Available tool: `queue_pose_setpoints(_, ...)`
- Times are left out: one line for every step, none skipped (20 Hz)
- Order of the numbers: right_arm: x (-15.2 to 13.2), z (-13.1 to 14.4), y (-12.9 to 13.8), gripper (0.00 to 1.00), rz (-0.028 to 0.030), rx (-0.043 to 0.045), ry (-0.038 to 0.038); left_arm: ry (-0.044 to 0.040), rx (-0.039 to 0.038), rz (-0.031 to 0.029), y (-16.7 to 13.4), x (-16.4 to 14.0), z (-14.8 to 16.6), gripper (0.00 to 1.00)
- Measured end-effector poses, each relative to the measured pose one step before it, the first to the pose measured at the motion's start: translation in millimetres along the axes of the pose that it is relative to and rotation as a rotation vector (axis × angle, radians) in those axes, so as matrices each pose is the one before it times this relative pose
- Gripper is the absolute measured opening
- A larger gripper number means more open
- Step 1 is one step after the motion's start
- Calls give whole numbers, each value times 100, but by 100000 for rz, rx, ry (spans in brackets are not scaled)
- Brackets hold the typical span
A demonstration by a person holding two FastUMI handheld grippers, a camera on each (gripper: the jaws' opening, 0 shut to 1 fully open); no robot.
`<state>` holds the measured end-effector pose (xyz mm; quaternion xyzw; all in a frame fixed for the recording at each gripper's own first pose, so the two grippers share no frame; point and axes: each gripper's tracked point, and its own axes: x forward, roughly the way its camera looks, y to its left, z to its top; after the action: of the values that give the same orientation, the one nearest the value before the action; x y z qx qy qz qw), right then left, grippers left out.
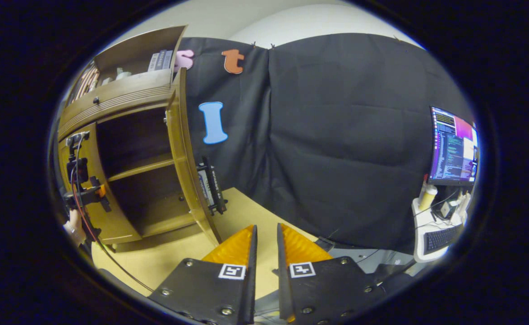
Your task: Open the right door of the double-door shoe cabinet with the right hand, and open the left door with the left hand.
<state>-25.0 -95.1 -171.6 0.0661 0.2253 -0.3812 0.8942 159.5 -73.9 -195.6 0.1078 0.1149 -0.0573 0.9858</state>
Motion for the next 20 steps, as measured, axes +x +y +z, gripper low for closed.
queue_pose_setpoints(-222,-80,-52,21,17,-69,121,476,-1979,45,-59,83,-33,35)
queue_pose_setpoints(-271,-241,-194,21,-145,-109,212,524,-1556,-596,-7,-84,-57,35)
queue_pose_setpoints(-267,-119,-208,21,-143,-5,238,1058,-1087,-491,-150,-63,-228,33)
queue_pose_setpoints(-123,-89,-183,21,-145,72,270,490,-178,-257,17,-269,-36,32)
queue_pose_setpoints(-144,-74,-216,21,-164,68,197,186,207,-377,77,-386,-45,30)
queue_pose_setpoints(-99,-30,-171,21,-208,60,86,-301,119,-497,3,-498,-18,30)
queue_pose_setpoints(-129,138,-200,21,-108,72,-69,-205,-131,-743,98,-549,15,29)
queue_pose_setpoints(-72,95,-135,21,105,-1,-72,-152,-287,-782,7,-505,-57,30)
queue_pose_setpoints(-27,177,-73,21,210,-148,23,-168,-75,-1035,-62,-543,-96,30)
queue_pose_setpoints(29,-48,-114,21,345,-321,159,209,229,-1236,11,-679,-157,30)
queue_pose_setpoints(4,124,23,21,441,-384,117,-4,140,-1026,61,-602,-115,30)
queue_pose_setpoints(89,62,32,21,557,-382,225,-6,-60,-1115,10,-860,-72,30)
queue_pose_setpoints(101,47,108,21,530,-313,150,12,-79,-683,124,-745,-155,30)
queue_pose_setpoints(91,51,66,21,603,-5,89,-412,-401,-348,149,-934,19,30)
queue_pose_setpoints(54,72,159,21,829,228,139,-124,-425,-84,232,-852,-173,30)
queue_pose_setpoints(67,-88,170,26,897,286,219,-88,-152,48,158,-918,-75,30)
queue_pose_setpoints(137,27,254,21,1073,151,376,43,-160,185,272,-867,-160,29)
queue_pose_setpoints(225,-50,386,21,1139,16,428,-32,-419,231,272,-890,-84,29)
queue_pose_setpoints(132,141,314,21,1139,-133,227,179,-497,259,283,-765,-157,29)
queue_pose_setpoints(215,23,183,21,746,-263,-73,-1,-245,271,285,-805,-65,29)
